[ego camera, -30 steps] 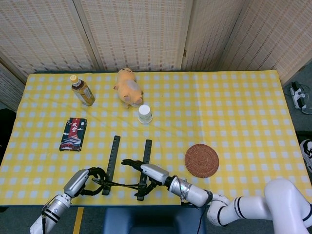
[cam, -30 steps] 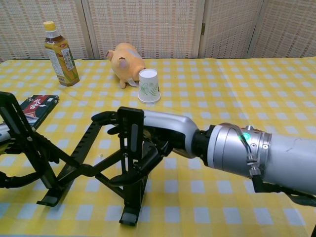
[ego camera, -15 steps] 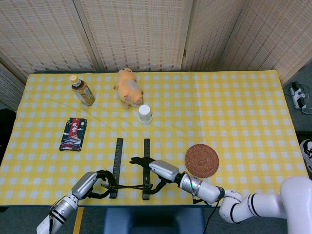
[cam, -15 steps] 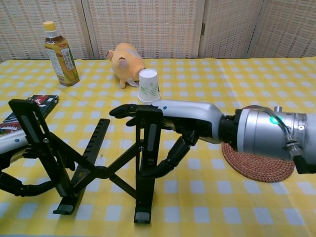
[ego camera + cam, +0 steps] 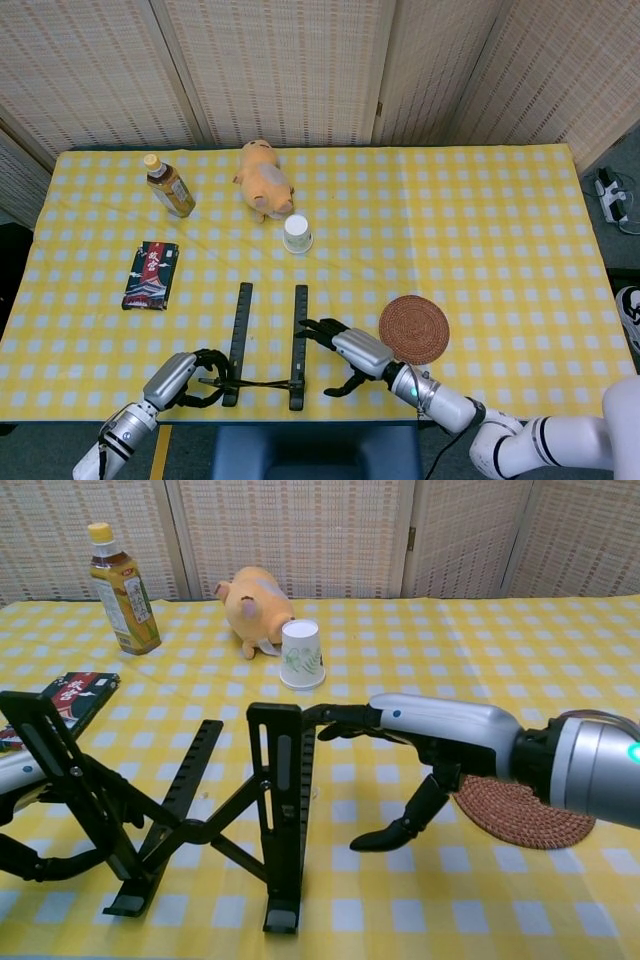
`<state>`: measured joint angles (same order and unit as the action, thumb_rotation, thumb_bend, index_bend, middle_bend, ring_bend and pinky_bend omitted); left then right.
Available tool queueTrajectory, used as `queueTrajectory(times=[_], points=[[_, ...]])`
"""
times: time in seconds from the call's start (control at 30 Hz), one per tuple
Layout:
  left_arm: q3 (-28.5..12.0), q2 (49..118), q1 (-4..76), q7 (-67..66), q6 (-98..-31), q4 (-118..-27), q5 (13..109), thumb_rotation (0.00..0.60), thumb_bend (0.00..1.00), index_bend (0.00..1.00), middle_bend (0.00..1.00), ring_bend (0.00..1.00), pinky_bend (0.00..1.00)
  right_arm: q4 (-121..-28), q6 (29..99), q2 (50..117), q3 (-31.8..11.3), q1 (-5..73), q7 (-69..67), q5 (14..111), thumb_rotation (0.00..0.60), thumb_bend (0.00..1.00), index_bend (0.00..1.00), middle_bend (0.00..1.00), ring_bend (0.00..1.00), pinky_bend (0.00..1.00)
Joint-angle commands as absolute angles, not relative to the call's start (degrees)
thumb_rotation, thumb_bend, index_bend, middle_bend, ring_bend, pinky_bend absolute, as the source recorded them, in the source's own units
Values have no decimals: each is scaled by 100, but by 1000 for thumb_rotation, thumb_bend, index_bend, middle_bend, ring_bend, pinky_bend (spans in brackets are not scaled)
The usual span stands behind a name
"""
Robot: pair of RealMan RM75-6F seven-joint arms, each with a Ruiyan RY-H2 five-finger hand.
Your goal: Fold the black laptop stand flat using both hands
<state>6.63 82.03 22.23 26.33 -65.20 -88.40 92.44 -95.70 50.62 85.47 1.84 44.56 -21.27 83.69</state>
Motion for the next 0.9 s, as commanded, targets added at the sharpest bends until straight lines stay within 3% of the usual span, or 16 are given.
queueTrajectory(times=[0.03, 0.5, 0.9], points=[[675, 8204, 2211, 2636, -6536, -8842, 9244, 600, 405, 597, 435, 353, 415, -9686, 5044, 8751, 66, 4329, -1702, 7966, 600, 235, 317, 84, 92, 0], [657, 8229, 2241, 2584, -6440, -8848, 9134, 600, 405, 597, 435, 349, 415, -10022, 4715, 9013, -207, 4358, -707, 7071, 600, 235, 443, 122, 103, 0], [630, 8263, 2272, 2572, -6360, -8826, 9061, 600, 405, 596, 435, 344, 415, -10049, 4556, 9087, -351, 4396, -355, 6671, 600, 234, 493, 131, 101, 0]])
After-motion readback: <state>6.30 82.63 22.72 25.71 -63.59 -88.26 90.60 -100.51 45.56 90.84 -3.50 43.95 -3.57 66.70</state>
